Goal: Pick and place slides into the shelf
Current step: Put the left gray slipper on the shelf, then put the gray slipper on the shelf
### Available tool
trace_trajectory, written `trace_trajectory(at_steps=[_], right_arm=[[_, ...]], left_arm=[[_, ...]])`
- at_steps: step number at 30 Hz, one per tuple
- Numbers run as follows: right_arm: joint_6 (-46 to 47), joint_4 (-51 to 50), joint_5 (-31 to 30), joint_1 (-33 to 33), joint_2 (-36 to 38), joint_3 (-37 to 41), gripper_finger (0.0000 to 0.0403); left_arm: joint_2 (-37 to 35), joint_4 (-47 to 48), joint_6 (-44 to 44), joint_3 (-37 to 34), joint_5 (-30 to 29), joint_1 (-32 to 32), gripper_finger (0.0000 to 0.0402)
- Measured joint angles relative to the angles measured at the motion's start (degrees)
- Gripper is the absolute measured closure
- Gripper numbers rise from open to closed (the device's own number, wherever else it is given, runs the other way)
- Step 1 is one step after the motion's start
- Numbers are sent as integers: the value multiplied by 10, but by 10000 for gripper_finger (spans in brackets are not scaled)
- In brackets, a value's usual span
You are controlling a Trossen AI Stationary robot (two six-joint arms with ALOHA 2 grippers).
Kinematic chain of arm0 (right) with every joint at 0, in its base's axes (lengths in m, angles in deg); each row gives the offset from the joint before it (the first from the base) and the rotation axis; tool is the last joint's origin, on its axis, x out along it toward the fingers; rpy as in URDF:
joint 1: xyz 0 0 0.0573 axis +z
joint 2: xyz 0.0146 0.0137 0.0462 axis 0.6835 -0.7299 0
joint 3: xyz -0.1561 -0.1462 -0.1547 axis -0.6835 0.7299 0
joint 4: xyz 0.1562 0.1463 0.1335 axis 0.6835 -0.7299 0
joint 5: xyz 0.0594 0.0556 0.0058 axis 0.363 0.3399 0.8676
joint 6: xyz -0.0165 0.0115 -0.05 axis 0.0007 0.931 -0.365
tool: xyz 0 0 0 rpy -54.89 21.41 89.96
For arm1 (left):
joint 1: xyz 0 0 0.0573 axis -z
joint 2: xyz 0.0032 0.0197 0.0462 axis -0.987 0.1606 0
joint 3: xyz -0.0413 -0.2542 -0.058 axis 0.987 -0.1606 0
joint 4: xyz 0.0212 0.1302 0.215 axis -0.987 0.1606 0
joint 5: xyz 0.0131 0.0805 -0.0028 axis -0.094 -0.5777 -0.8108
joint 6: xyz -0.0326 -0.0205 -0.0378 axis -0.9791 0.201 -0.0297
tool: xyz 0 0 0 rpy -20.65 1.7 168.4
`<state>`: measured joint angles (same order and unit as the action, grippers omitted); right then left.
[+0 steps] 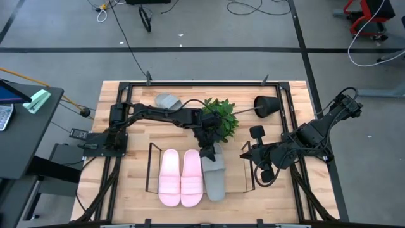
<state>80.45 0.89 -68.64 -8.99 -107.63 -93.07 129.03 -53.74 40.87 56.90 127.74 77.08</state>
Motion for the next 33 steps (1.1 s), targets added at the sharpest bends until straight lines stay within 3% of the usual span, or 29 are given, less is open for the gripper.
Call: trace_trajectory(at_steps=[11, 24, 33], right_arm=[[0, 0, 0, 0, 0, 0, 403], [0, 0, 0, 0, 0, 0, 403], [-3, 0, 0, 0, 0, 0, 403]], left_arm=[[0, 41, 8, 0, -23, -1, 202], [-9, 44, -18, 3, -11, -1, 179], [-12, 125, 10, 91, 12, -12, 183]])
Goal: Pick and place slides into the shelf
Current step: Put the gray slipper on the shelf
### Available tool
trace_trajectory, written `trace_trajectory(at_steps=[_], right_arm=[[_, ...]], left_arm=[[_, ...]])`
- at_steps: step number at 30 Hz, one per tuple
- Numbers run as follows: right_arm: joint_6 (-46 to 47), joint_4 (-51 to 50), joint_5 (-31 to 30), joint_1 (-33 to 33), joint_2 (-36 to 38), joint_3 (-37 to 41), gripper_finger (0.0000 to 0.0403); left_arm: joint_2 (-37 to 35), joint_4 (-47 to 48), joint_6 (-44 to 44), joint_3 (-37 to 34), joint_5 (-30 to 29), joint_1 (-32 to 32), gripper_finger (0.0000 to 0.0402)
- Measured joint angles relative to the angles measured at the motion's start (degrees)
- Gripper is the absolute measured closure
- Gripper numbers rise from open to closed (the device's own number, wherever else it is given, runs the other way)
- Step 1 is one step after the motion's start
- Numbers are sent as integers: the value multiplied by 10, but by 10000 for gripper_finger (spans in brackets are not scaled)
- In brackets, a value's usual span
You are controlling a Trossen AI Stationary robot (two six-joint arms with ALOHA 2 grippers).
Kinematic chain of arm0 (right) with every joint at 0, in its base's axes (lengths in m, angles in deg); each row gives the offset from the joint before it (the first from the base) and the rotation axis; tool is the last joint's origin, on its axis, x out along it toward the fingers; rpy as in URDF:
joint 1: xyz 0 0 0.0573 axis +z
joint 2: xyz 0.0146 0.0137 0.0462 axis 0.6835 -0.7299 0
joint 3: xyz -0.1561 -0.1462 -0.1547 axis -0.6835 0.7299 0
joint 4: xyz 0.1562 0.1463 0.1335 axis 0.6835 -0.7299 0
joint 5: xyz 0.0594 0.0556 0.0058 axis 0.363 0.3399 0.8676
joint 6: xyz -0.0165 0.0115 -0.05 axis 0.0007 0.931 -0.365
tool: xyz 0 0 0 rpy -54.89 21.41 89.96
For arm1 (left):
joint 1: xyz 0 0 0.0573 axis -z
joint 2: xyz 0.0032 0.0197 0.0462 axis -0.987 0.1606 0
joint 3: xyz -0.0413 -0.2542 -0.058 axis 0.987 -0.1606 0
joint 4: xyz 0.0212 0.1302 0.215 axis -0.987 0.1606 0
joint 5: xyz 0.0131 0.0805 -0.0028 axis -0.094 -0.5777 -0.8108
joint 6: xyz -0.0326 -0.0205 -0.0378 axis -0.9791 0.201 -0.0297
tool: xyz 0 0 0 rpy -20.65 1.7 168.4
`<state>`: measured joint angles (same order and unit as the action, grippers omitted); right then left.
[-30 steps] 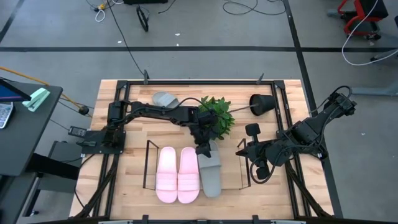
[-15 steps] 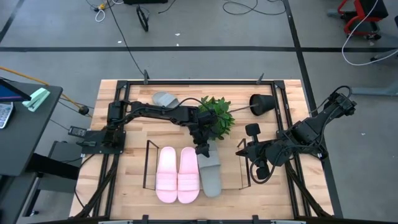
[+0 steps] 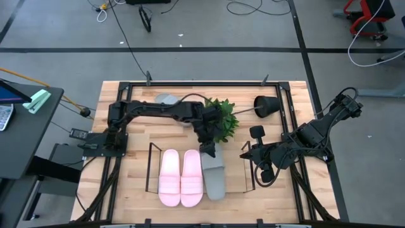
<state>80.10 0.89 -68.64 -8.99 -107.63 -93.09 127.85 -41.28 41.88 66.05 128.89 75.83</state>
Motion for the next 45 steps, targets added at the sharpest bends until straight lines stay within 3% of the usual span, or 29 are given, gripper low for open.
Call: trace_trajectory(at_steps=[6, 13, 18, 22, 36, 45], right_arm=[[1, 0, -6, 0, 0, 0, 403], [4, 0, -7, 0, 0, 0, 403], [-10, 0, -10, -6, 0, 0, 403], [-22, 4, -11, -24, 0, 0, 403], [-151, 93, -6, -124, -28, -1, 403], [-182, 151, 71, -210, -95, -1, 403]], left_arm=[[0, 19, 7, 15, -7, -14, 182], [-9, 143, 47, 15, -14, -53, 191], [-38, 236, 62, 15, -102, -103, 205], [-60, 256, 50, 15, -163, -151, 216], [-85, 308, 120, 14, -167, -306, 229], [-84, 311, 152, -6, -167, -400, 225]])
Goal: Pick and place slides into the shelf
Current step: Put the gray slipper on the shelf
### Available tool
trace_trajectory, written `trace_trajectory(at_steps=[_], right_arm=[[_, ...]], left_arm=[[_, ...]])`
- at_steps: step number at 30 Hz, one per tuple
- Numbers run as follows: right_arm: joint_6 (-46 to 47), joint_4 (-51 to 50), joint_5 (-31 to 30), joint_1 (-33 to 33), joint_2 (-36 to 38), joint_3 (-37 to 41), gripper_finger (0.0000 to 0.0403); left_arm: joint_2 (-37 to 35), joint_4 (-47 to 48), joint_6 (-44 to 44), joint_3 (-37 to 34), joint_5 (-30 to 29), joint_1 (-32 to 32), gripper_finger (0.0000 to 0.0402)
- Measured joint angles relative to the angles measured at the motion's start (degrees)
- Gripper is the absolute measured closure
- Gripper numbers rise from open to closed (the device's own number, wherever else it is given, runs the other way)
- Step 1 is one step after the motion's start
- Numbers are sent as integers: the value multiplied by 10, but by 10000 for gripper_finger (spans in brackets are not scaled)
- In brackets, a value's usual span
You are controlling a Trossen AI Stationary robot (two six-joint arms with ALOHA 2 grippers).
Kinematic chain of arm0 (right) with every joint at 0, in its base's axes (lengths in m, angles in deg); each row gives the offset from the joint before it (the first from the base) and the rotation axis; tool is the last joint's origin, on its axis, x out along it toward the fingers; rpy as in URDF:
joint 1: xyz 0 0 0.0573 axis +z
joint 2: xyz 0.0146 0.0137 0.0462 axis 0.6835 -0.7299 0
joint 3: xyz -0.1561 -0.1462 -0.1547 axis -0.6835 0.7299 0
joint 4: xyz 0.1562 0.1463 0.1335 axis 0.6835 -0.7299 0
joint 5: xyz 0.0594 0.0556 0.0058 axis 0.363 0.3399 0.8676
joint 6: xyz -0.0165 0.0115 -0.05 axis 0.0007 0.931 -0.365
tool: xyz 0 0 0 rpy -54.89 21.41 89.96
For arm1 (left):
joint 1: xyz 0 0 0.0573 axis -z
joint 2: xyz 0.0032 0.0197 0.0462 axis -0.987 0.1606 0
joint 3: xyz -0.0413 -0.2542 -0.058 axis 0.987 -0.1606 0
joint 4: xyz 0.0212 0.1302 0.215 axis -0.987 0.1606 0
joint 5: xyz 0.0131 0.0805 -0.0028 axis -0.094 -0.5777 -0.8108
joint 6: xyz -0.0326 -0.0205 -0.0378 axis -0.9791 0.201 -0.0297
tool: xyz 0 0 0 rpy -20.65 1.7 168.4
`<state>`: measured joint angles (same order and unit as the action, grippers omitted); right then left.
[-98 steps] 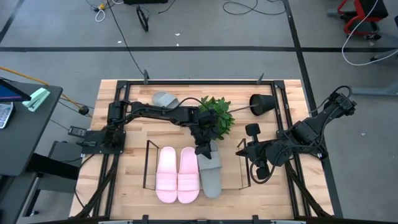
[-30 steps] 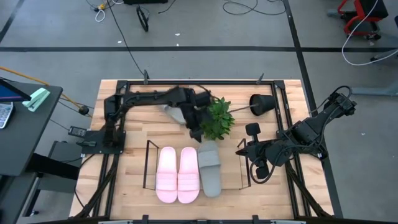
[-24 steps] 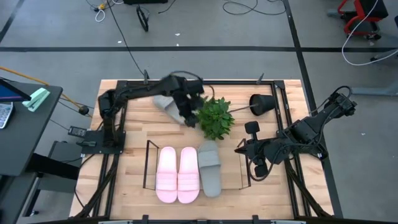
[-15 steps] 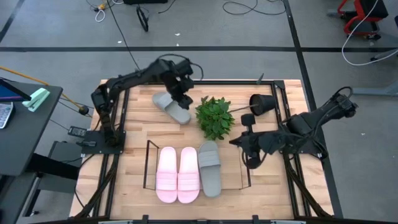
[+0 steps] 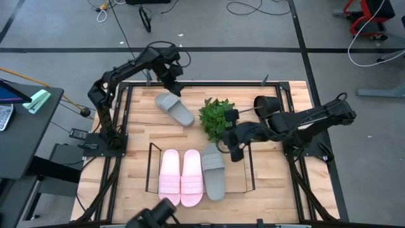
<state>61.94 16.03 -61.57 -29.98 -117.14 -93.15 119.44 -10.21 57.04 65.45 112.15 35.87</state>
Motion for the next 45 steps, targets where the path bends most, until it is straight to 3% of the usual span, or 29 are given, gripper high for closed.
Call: trace_trajectory(at_steps=[10, 17, 32, 39, 45], right_arm=[[-31, 60, 54, -69, -15, 0, 403], [-35, 66, 75, -96, -13, 0, 403], [-34, 69, 92, -101, -15, 0, 403], [-34, 69, 91, -108, -15, 0, 403], [-33, 69, 91, -108, -16, 0, 403]], left_arm=[[0, -18, 21, -103, 0, -106, 209], [1, -77, 22, -171, 20, -146, 187], [2, -175, 24, -241, 34, -164, 167], [2, -189, 12, -241, 91, -164, 167], [2, -196, -66, -241, 88, -164, 166]])
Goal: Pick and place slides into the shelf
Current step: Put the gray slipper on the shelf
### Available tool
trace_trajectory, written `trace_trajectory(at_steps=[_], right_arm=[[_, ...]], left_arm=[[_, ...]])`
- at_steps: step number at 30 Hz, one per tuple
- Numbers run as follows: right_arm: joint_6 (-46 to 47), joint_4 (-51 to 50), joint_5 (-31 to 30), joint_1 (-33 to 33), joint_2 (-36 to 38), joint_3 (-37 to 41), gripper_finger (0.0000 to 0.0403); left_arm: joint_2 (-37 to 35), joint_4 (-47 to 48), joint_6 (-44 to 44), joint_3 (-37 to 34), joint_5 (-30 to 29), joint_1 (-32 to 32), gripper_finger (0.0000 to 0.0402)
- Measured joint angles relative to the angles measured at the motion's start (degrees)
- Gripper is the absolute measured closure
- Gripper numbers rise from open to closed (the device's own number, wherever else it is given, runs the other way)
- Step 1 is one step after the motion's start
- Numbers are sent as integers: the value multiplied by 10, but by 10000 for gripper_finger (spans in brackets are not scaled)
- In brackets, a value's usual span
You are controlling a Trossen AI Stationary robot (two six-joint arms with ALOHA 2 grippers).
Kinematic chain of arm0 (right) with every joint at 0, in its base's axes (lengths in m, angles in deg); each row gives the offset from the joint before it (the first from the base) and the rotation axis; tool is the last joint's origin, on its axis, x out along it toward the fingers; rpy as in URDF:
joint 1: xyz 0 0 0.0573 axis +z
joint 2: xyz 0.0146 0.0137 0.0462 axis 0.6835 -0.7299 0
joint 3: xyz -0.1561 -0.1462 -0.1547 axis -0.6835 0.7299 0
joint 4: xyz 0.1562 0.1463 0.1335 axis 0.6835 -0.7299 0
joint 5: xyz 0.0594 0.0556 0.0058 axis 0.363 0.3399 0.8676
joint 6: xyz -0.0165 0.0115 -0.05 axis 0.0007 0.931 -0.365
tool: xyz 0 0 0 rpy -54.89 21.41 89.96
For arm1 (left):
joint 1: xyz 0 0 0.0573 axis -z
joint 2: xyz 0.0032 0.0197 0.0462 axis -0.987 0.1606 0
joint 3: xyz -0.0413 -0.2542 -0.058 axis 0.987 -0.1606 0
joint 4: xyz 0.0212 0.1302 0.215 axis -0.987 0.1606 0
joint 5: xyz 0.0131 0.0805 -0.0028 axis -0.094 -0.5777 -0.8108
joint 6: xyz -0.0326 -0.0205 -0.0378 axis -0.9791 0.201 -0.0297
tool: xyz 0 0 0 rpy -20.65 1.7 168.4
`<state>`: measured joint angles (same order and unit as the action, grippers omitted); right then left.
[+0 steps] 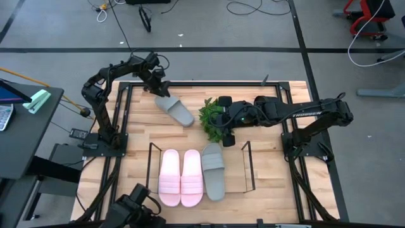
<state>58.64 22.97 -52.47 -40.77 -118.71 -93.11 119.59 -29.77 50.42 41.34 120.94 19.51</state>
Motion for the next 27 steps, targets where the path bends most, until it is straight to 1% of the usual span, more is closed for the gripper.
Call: trace_trajectory(at_steps=[3, 6, 8, 27], right_arm=[[0, 0, 0, 0, 0, 0, 403], [0, 0, 0, 0, 0, 0, 403], [0, 0, 0, 0, 0, 0, 403], [0, 4, 6, 1, 0, 0, 403]], left_arm=[[0, -3, -39, 0, -8, 2, 167], [0, -1, -51, 0, -52, 7, 172], [0, 1, -49, 0, -69, 7, 174], [3, -12, -86, 0, -75, 29, 173]])
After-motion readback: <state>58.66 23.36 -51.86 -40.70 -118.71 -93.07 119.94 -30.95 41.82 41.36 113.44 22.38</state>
